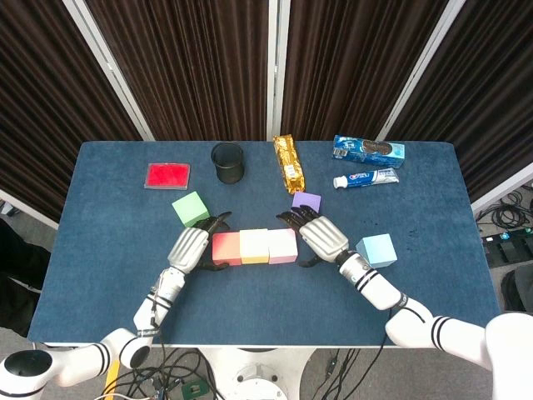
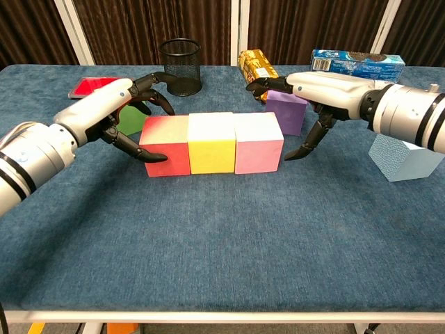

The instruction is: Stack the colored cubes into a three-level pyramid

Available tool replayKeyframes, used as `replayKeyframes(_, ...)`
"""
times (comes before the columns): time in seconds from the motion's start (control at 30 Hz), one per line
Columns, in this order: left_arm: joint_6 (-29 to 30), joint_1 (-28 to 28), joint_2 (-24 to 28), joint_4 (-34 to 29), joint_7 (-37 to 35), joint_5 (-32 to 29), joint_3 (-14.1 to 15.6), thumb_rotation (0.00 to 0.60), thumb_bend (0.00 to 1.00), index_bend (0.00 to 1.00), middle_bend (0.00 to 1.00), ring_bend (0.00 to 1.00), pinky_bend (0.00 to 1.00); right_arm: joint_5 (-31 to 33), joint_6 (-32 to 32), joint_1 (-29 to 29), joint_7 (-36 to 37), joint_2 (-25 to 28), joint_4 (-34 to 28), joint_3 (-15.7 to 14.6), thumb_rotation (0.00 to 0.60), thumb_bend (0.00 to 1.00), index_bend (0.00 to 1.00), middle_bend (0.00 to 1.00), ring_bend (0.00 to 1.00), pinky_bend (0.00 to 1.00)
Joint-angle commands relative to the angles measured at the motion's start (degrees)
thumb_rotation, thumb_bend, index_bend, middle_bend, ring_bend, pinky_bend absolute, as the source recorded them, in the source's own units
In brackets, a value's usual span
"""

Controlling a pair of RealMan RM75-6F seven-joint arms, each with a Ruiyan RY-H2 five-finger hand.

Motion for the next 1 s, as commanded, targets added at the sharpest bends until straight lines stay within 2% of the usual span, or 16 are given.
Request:
replayKeyframes(0.03, 0.15, 0.12, 0.35, -0.97, 0.44, 0.09, 0.11, 0.6, 0.08, 0.08, 0.27, 0.14, 0.23, 0.1, 0.41, -0.38, -0.45, 0.76, -0.91, -0.03, 0.6, 0.0, 0.0, 0.06, 0.0, 0.0)
replayKeyframes(0.27, 1.39, 0.01, 2.21, -4.77, 1.61, 0.54, -0.8, 0.6, 0.08, 0.08, 0.25, 0.12, 0.22, 0.38, 1.88, -1.31, -1.43, 2.94, -3.28, 0.34, 0.6, 0.0, 0.0, 0.06, 0.0, 0.0)
replayKeyframes(0.43, 2.38, 0.0, 5.38, -9.44, 5.45, 0.29, -2.06, 0.6, 0.08, 0.08, 0.25, 0.12, 0.22, 0.79, 2.91, -1.77, -2.24, 4.84, -5.43, 1.1, 0.6, 0.0, 0.0, 0.06, 0.0, 0.0)
replayKeyframes(0.63, 1.87, 0.56, 6.64, -12.08, 7.59, -1.14, -1.97, 0.6, 0.08, 0.08, 0.26, 0.12, 0.22, 0.97, 2.26, -1.58, -2.35, 4.5, -6.06, 1.03, 0.6, 0.0, 0.0, 0.16, 0.0, 0.0)
replayKeyframes(1.0, 2.3, 1.21, 7.92, -13.35, 8.08, -1.71, -1.93, 0.6, 0.07, 0.08, 0.26, 0.12, 0.22, 0.89, 0.12, 0.28, -1.13, 0.5, -1.7, 1.36, 0.6, 0.03, 0.0, 0.29, 0.0, 0.0)
